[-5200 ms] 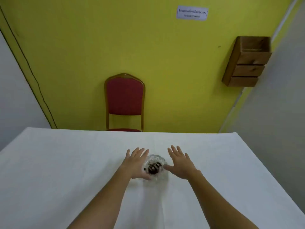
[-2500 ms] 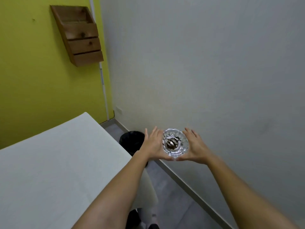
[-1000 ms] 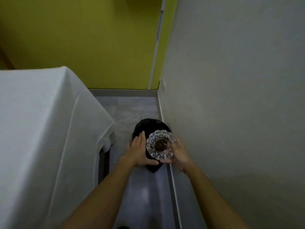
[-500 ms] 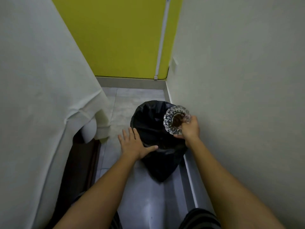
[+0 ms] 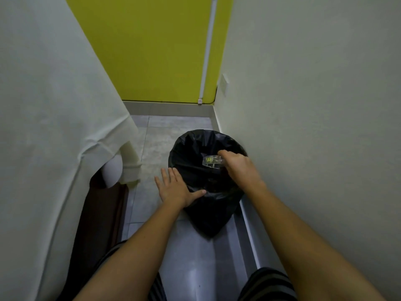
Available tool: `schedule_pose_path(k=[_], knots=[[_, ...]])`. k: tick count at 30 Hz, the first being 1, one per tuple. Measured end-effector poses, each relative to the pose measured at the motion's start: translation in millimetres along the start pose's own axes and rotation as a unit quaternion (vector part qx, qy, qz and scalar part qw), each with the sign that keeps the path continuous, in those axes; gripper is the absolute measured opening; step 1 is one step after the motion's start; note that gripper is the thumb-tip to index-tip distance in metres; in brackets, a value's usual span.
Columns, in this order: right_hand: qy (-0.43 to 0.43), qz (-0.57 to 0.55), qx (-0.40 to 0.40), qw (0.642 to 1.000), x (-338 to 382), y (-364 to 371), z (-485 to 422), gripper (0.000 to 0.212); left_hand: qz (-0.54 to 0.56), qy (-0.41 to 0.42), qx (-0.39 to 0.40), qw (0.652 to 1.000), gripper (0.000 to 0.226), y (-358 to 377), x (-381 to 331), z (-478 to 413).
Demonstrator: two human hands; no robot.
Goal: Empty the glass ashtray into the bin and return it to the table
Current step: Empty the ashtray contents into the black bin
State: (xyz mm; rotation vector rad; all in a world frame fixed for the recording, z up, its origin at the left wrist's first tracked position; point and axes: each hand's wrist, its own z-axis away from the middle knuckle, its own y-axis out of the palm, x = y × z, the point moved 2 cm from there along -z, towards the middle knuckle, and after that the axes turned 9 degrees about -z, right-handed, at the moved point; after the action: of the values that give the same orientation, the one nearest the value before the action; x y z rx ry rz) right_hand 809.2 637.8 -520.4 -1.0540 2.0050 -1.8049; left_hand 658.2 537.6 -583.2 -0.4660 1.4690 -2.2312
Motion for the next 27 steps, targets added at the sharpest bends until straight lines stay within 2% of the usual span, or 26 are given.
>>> schedule_pose_path(k=[2,6,9,10,13,17,20,24,27], knots=[[0.012,-0.025,-0.050,0.998,-1.3,-2.7,3.3,0.036,-0.006,-0.001,0.000,1.000,0.131,-1.0,-0.9,1.6],[-0.068,0.076,0.040,0.994,2.1,7.6,6.5,0.045,-0.015,0.005,-0.019,1.000,0.130,0.3,-1.3,-1.6],[-0.028,0.085,0.003,0.996,1.3,10.9,7.9,0.043,-0.015,0.008,-0.030,0.999,0.130,5.0,-0.4,-4.0],[-0.045,0.113,0.015,0.993,3.9,13.6,9.7,0.042,-0.014,0.008,-0.031,0.999,0.130,6.2,-0.1,-3.9],[-0.140,0.200,0.134,0.961,8.8,24.2,21.3,0.039,-0.016,0.006,-0.036,0.999,0.130,6.5,0.5,-3.7],[-0.087,0.202,0.109,0.970,2.5,23.7,24.5,0.041,-0.016,0.000,-0.039,0.999,0.131,9.2,-0.5,-5.1],[-0.152,0.264,0.129,0.944,-0.8,23.9,32.5,0.039,-0.010,-0.002,-0.051,0.999,0.130,13.4,-0.6,-2.5],[-0.119,0.266,0.147,0.945,-8.4,20.9,41.3,0.036,0.007,-0.004,-0.065,0.998,0.128,16.4,-1.2,0.2],[-0.174,0.308,0.146,0.924,-3.8,11.3,41.8,0.027,0.007,-0.002,-0.069,0.998,0.129,17.3,-1.9,-0.3]])
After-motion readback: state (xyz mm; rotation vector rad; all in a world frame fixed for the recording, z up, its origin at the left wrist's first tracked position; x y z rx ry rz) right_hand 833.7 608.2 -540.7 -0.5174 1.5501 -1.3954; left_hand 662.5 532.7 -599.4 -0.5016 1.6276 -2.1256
